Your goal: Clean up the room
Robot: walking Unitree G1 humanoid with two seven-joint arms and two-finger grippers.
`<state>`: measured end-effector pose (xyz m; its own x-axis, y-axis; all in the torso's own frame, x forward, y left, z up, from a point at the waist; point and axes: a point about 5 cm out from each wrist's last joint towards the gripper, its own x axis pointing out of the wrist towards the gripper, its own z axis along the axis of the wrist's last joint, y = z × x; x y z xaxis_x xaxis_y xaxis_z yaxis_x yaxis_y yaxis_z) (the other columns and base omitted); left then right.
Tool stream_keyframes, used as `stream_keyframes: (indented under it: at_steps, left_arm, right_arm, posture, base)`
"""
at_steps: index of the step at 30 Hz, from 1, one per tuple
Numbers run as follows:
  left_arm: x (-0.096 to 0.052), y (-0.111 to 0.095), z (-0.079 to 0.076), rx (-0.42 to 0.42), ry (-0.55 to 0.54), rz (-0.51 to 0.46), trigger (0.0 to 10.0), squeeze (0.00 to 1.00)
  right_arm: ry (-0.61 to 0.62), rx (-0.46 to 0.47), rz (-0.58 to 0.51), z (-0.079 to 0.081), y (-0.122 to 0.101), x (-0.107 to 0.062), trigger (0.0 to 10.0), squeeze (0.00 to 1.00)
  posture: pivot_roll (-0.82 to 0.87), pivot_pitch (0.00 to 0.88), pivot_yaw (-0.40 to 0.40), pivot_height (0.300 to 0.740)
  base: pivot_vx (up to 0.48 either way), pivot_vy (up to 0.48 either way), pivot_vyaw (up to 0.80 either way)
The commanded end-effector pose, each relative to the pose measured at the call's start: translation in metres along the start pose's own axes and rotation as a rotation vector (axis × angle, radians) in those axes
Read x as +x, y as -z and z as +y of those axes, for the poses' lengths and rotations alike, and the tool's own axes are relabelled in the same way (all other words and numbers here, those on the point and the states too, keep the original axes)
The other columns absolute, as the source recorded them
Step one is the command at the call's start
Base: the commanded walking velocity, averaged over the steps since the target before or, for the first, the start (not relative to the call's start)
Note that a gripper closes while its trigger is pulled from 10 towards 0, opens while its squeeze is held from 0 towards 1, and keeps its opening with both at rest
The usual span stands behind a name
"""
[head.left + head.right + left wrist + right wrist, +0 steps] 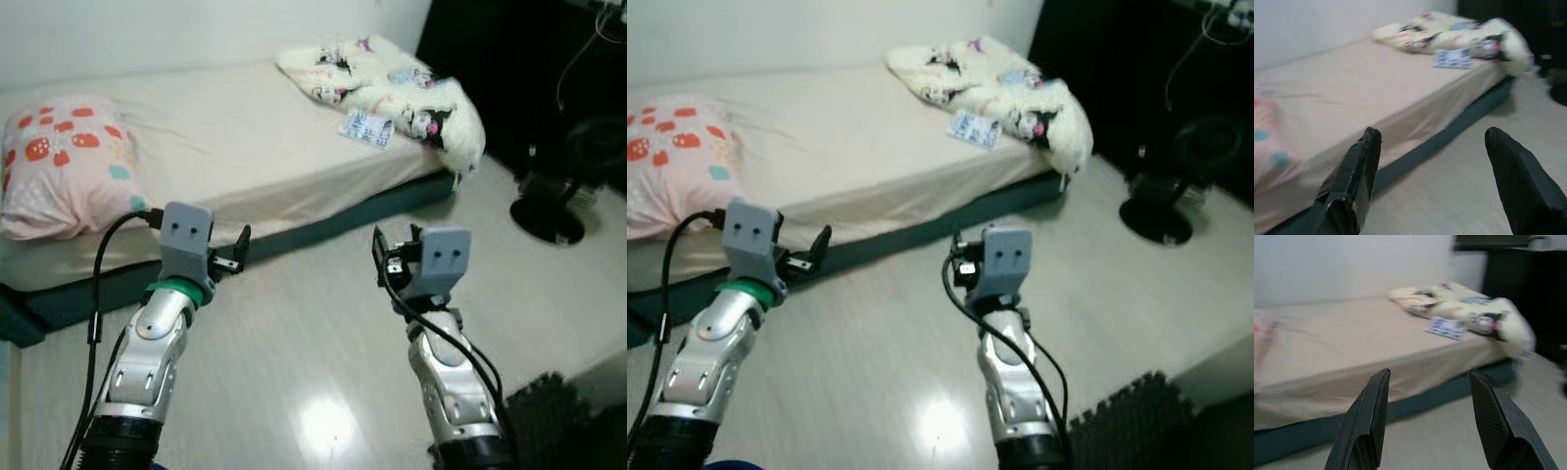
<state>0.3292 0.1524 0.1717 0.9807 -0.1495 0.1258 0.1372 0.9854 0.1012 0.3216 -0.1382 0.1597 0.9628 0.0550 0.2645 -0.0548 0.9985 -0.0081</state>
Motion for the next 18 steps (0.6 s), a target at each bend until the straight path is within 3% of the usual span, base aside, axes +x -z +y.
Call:
stream_keyframes:
  at_steps: [1, 8, 18]
  left_arm:
    - [-0.0008, 0.0025, -0.0022, 0.0, 0.007, 0.005, 10.0, 0.0]
    - [-0.0003, 0.0032, -0.0018, 0.015, 0.004, 0.003, 10.0, 0.0]
    - [0.0016, 0.003, -0.0027, 0.019, 0.007, 0.001, 10.0, 0.0]
  right_arm:
    - [0.013, 0.01, 0.013, -0.0018, 0.0022, -0.0014, 10.0, 0.0]
    - [0.022, 0.006, 0.006, -0.0024, 0.001, -0.0005, 10.0, 0.0]
    - [0.012, -0.014, -0.009, 0.0001, -0.0009, 0.0002, 10.0, 0.0]
  posture:
    - [-0.06, 0.069, 0.053, 0.74]
    - [-0.06, 0.07, 0.052, 0.74]
    - [-0.06, 0.07, 0.053, 0.74]
  base:
    - [0.0, 0.0, -0.8]
    - [0.354, 0.0, -0.77]
    - [0.465, 0.0, 0.0]
